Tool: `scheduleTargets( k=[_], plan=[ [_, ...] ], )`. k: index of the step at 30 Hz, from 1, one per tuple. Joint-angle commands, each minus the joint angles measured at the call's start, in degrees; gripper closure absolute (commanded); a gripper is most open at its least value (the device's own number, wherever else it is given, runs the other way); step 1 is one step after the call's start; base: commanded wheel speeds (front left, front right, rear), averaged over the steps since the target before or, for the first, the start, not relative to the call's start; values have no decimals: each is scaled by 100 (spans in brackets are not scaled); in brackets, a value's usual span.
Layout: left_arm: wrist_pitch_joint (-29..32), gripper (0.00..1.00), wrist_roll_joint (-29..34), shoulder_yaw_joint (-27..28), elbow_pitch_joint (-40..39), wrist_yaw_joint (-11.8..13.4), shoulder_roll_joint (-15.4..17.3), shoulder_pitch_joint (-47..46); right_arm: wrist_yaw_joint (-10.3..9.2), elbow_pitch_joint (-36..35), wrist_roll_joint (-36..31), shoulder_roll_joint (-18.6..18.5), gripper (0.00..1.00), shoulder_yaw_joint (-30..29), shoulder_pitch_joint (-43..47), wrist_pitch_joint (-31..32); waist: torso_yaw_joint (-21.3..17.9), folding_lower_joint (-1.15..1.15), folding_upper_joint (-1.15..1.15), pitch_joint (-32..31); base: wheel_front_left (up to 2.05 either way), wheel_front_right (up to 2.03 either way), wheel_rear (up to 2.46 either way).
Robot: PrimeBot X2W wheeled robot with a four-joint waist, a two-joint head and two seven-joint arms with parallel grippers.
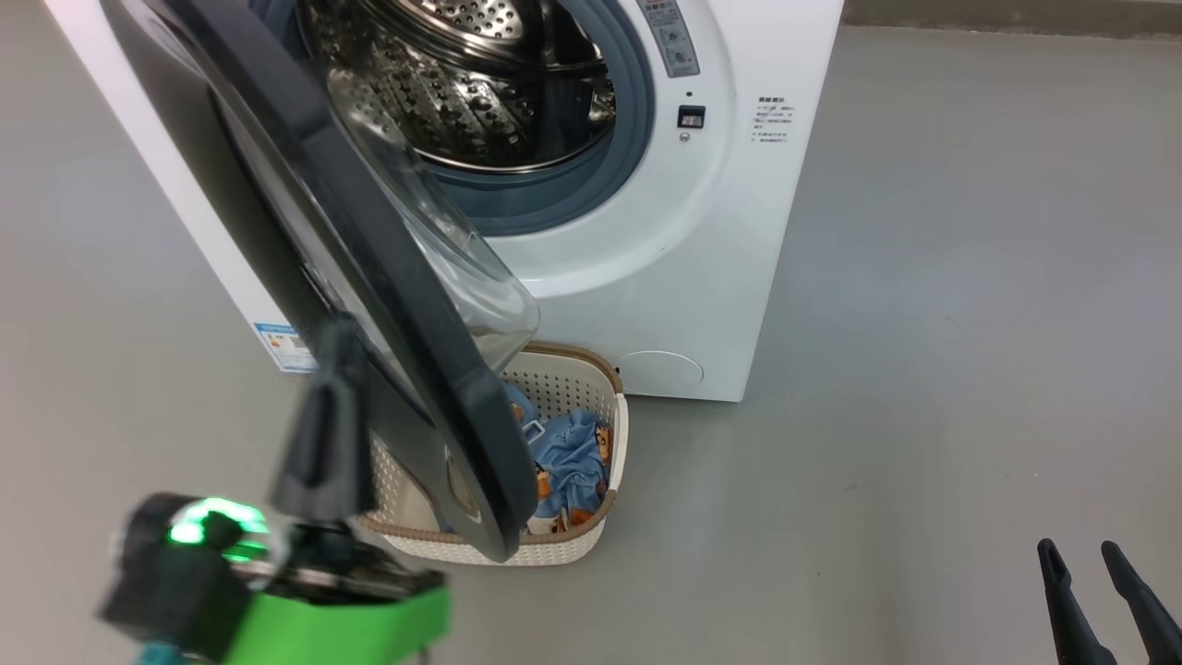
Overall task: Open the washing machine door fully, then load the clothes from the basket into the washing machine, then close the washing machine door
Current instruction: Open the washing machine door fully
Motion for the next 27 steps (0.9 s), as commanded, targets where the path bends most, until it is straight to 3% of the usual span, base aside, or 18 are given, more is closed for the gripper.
scheduleTargets(
  k=[1, 11, 27],
  plan=[
    [-29, 100, 76, 21, -174, 3, 50, -182, 17, -147, -27, -131, 0, 112, -13, -69, -24, 0, 0, 1, 0, 0, 0],
    [-29, 100, -40, -1186, 698, -43, 50, -264, 17, -146, 10, -109, 0, 189, -50, -69, -155, 0, 0, 33, 0, 0, 0],
    [-29, 100, -516, -1329, 2165, -37, 50, -614, 17, -159, 27, -84, 0, 181, -158, -69, -245, 0, 0, 182, 0, 0, 0]
  ],
)
